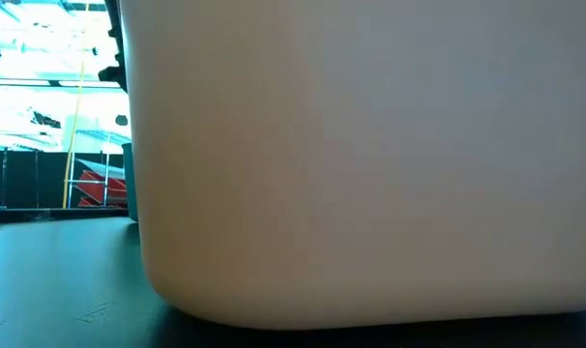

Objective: Sort soda cans
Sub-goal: Adjust the yellow bin

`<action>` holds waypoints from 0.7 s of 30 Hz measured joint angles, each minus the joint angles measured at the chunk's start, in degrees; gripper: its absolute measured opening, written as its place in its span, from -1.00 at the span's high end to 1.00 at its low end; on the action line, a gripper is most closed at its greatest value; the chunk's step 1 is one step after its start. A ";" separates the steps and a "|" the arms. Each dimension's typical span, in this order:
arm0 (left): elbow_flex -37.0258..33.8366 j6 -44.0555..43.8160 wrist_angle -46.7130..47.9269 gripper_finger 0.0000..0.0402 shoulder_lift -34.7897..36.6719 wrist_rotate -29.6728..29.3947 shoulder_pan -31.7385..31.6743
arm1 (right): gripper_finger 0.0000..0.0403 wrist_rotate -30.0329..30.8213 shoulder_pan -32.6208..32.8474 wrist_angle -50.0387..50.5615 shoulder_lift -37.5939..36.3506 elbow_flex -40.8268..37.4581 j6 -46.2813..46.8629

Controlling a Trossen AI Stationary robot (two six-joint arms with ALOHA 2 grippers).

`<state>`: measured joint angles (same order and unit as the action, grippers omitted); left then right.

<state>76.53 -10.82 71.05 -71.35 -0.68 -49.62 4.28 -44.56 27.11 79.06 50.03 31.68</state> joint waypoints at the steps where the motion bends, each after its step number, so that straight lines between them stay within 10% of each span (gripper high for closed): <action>1: 0.00 0.58 0.26 0.25 0.02 0.45 -1.08 | 0.99 0.02 0.17 -0.15 0.05 0.00 0.20; 10: -3.64 7.17 -2.48 0.34 -1.84 15.86 -7.87 | 0.99 -0.85 3.30 -3.74 0.10 -0.05 1.22; 21: -15.49 5.76 -3.84 0.40 1.23 16.80 -8.63 | 0.99 -1.30 7.25 -5.42 0.05 -1.21 2.77</action>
<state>61.04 -5.06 67.21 -70.12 16.12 -58.25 2.98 -37.31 21.69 79.11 48.82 34.44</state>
